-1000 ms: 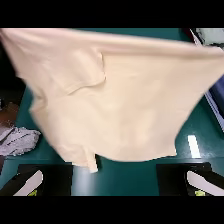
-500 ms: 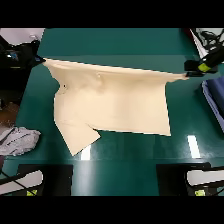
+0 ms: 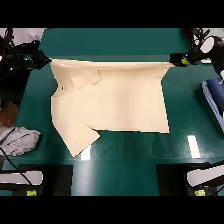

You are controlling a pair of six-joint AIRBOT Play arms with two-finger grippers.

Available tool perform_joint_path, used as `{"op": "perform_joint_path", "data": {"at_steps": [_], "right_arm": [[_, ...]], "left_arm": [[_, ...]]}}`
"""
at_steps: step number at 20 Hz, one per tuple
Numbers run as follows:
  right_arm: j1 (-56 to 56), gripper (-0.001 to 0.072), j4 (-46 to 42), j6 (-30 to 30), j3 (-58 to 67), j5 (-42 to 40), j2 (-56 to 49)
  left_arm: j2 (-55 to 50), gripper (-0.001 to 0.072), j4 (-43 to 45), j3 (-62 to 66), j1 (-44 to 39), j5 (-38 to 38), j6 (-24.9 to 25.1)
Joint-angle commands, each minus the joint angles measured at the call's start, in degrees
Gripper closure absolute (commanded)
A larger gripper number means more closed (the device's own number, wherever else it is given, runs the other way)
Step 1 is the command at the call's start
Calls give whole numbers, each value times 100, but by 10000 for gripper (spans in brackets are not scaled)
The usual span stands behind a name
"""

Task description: Fold the shirts.

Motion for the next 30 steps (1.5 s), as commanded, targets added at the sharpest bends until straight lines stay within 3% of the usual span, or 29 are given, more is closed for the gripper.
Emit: {"op": "perform_joint_path", "data": {"at_steps": [1,5,8,13,14,15,16,17,18,22,27,30], "right_arm": [[46,703,-13,24,-2,245,-35],[146,703,-20,22,-9,1239,-35],[284,703,-13,24,-297,1631,-33],[474,699,-2,26,-1049,1624,-33],[476,697,44,26,-1115,1622,-33],[474,690,83,24,-1119,1670,-33],[474,550,179,20,-1115,1707,-11],[461,333,208,22,-1115,1733,37],[463,294,201,20,-1115,1770,131],[463,295,197,17,-1115,2046,684],[468,295,492,17,-1115,2164,1217],[476,296,492,17,-1115,2164,1364]], "left_arm": [[-70,684,667,-2,-44,-179,151],[-70,685,2151,-2,-44,-1646,76],[-70,685,3080,-2,-44,-2350,-341],[-70,682,3235,-2,-44,-2909,-505],[-70,535,3235,-2,-44,-3008,-614],[-70,226,3287,-2,-42,-3093,-732],[-63,226,3403,-2,-42,-3189,-907],[-33,230,3512,-4,-42,-3296,-999],[22,231,3580,-2,-37,-3375,-1067],[975,232,3595,-634,-37,-3383,-1360],[3237,233,3390,-3571,-39,-2555,-2013],[4378,232,2852,-5001,-39,-2531,-2149]]}}
